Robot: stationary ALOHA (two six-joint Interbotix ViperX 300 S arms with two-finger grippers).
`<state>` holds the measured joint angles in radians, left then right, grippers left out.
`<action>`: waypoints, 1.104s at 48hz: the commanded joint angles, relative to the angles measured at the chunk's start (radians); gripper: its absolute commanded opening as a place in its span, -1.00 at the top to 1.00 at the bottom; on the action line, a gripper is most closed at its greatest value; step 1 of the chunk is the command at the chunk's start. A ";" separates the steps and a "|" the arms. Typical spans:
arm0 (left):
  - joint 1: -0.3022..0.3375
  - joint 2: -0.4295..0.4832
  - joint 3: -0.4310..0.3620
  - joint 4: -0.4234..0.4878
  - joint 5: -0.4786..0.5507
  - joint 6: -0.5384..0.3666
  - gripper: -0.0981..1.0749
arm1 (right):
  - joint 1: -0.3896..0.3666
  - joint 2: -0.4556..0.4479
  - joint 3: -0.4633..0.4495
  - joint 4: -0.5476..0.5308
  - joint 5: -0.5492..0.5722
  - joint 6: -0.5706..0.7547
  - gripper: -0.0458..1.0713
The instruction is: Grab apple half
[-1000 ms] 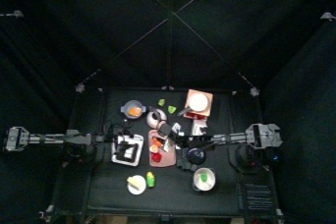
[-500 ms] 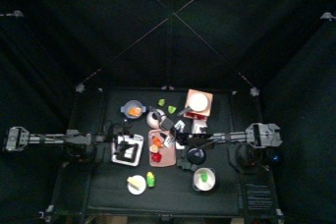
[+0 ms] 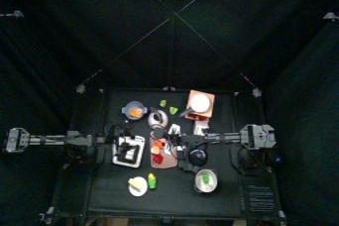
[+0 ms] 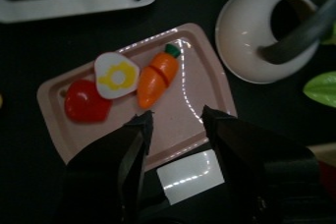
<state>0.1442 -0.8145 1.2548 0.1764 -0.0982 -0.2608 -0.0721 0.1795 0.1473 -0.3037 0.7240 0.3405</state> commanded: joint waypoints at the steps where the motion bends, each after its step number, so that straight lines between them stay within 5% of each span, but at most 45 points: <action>1: 0.002 0.002 -0.011 -0.002 -0.003 0.000 -0.79 | -0.005 -0.012 -0.020 0.074 -0.018 -0.138 -0.54; 29: 0.002 0.002 -0.005 0.000 -0.003 0.000 -0.79 | 0.049 0.043 0.011 0.534 -0.147 -0.689 -0.63; 53: 0.018 0.002 0.003 0.000 -0.003 0.000 -0.79 | 0.086 0.193 -0.106 0.471 -0.095 -0.733 -0.74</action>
<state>0.1565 -0.8130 1.2701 0.1749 -0.0966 -0.2608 0.0123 0.3835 0.0859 0.1917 0.6105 -0.3896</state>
